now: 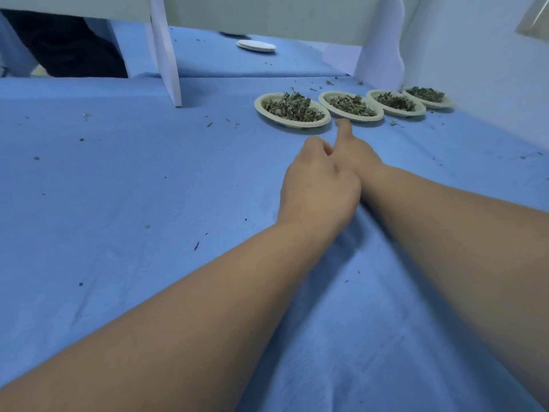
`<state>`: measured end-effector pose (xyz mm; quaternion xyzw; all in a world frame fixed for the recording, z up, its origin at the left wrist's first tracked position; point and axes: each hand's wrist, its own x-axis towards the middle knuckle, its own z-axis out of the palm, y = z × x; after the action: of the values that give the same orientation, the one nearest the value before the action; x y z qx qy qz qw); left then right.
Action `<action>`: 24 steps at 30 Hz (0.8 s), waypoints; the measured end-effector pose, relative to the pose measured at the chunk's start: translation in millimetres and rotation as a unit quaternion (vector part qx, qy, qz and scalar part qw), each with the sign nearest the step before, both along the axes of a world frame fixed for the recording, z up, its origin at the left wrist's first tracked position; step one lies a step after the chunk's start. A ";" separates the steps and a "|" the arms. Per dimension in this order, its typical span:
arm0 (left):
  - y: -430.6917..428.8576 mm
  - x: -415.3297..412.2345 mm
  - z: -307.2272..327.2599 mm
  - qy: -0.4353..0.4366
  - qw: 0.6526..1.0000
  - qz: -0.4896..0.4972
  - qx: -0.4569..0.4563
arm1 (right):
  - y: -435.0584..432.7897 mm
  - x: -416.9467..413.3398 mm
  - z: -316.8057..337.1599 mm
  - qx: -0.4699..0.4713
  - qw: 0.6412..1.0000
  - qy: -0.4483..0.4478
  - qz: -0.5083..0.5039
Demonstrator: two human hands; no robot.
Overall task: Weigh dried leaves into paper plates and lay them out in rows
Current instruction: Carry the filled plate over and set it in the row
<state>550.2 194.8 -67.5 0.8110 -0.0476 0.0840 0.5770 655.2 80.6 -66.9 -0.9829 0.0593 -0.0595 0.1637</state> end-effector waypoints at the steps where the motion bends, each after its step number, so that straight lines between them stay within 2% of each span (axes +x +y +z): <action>1: -1.1 -0.4 0.7 -0.004 1.000 -0.003 0.010 | -5.5 -10.2 -0.4 0.002 1.000 0.006 0.003; 3: -3.8 -3.2 2.3 -0.018 0.998 -0.019 0.057 | -16.2 -35.3 -0.4 -0.003 1.000 0.011 0.016; 5: -8.4 -12.4 3.1 -0.044 0.985 -0.062 0.154 | -27.0 -67.7 -0.4 -0.022 0.999 0.006 0.031; 9: -23.7 -34.3 5.9 -0.104 0.922 -0.176 0.329 | -54.0 -131.1 -4.6 -0.038 0.998 -0.024 0.041; 12: -28.2 -45.9 11.8 -0.088 0.899 -0.171 0.394 | -71.1 -177.6 -7.3 -0.047 0.998 -0.029 0.037; 16: -48.7 -89.5 17.6 -0.063 0.908 -0.151 0.387 | -89.0 -250.3 -2.3 -0.030 0.998 -0.019 0.047; 21: -112.7 -178.5 18.8 -0.063 0.921 -0.211 0.321 | -131.2 -347.3 24.9 -0.015 0.998 0.044 0.048; 24: -148.7 -217.2 36.1 -0.096 0.932 -0.219 0.271 | -169.0 -412.3 41.8 0.012 1.000 -0.026 0.010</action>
<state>333.0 46.0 -31.4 0.8941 -0.2999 0.0169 0.3322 242.9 -88.4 -25.0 -0.9796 0.0460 -0.0823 0.1775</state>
